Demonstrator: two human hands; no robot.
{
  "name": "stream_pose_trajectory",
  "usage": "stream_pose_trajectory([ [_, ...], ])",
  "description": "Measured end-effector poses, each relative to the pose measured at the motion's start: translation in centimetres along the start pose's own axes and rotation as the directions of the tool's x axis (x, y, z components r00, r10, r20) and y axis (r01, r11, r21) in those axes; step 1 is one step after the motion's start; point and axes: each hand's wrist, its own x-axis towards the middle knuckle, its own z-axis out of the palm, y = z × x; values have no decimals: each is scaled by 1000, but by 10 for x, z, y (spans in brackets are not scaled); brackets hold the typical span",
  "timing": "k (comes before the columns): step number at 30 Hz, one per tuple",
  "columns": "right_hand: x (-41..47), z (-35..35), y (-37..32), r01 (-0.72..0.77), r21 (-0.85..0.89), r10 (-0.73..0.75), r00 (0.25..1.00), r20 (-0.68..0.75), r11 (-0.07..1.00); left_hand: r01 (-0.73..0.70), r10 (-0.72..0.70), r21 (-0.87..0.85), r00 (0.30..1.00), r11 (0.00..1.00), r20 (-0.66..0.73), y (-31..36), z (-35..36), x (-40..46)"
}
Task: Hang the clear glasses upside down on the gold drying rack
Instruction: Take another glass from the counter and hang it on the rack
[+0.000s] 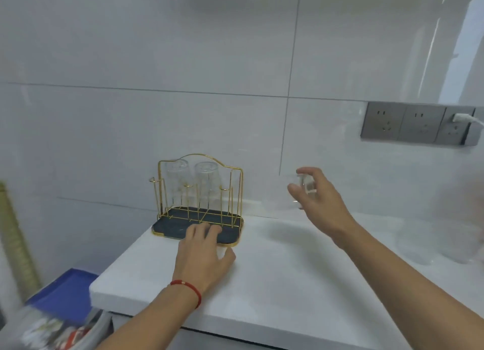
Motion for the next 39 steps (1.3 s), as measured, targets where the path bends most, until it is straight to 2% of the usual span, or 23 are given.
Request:
stream_pose_trajectory([
  [2,27,-1,-15,83,-145,-83,997,10,986,8,-13,95,999,995,50,-18,7,1],
  [7,86,17,-45,198,-306,-178,980,94,931,-6,3,54,998,999,56,-24,17,2],
  [11,124,36,-59,230,-418,-167,969,183,879,11,-18,77,996,997,90,-27,18,3],
  [16,155,54,-66,289,-387,-185,941,284,876,25,-39,104,990,994,134,-27,22,4],
  [23,174,81,-54,187,-300,-61,921,385,935,37,-59,132,984,991,166,-27,23,5],
  [28,178,94,-39,228,-175,-133,892,432,958,49,-69,121,984,991,165,-26,23,3],
  [32,178,103,-27,278,-183,-166,868,468,943,53,-73,125,984,991,163,-27,24,6],
  [39,177,112,-10,257,-147,-157,861,484,955,39,-55,118,990,992,132,-29,26,5],
])
